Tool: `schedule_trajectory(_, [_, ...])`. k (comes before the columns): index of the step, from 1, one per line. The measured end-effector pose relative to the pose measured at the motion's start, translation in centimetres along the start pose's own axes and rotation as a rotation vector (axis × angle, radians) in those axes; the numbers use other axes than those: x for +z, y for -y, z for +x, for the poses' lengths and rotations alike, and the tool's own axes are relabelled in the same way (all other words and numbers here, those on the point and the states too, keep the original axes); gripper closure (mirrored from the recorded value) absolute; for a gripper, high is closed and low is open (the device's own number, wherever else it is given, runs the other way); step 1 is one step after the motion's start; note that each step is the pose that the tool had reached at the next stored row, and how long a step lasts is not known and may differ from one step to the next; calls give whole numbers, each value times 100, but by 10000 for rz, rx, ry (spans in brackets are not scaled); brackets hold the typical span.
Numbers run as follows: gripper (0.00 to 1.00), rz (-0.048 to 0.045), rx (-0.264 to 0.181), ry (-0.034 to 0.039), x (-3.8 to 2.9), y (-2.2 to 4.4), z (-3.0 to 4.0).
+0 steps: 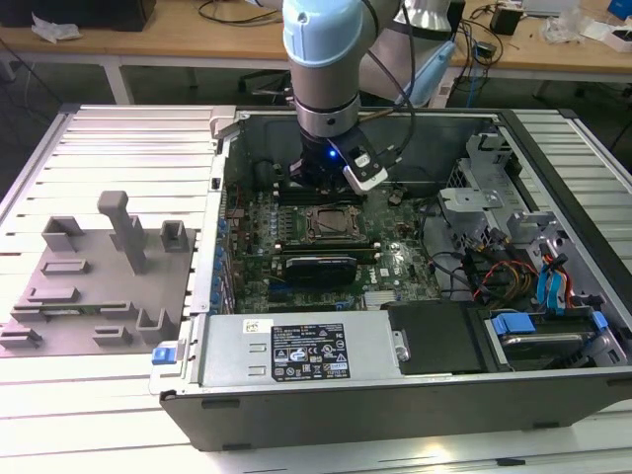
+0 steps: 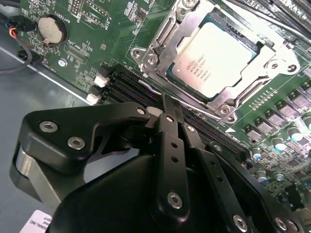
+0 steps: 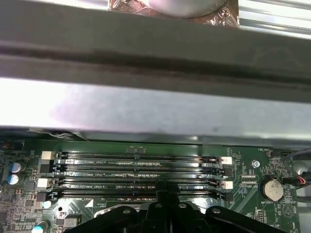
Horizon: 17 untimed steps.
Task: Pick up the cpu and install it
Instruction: 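Install the first cpu locking lever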
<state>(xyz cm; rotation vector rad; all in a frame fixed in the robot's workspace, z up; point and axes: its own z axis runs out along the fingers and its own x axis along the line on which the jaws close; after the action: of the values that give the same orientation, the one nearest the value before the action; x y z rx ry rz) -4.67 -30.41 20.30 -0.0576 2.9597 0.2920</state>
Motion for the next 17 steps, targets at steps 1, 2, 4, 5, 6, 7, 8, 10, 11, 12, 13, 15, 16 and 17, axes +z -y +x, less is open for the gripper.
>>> schedule_trajectory(1, [89,-20,-17,99,-1,-1,27])
schedule_trajectory(2, [89,-39,-31,185,-1,-1,52])
schedule_trajectory(4, [89,-49,-50,297,3,0,70])
schedule_trajectory(5, [89,-49,-58,336,6,4,72])
schedule_trajectory(6, [89,-49,-75,410,12,21,74])
schedule_trajectory(7, [89,-49,-80,441,13,34,75])
schedule_trajectory(8, [89,-44,-85,460,14,42,76])
schedule_trajectory(10, [89,-45,-90,490,15,56,77])
schedule_trajectory(11, [89,-46,-93,503,16,61,78])
schedule_trajectory(12, [89,-46,-95,520,17,62,78])
schedule_trajectory(13, [89,-70,-93,535,16,63,78])
schedule_trajectory(15, [89,-86,-90,537,9,61,77])
schedule_trajectory(16, [89,-90,-91,538,-1,59,75])
schedule_trajectory(17, [89,-92,-90,538,-14,56,72])
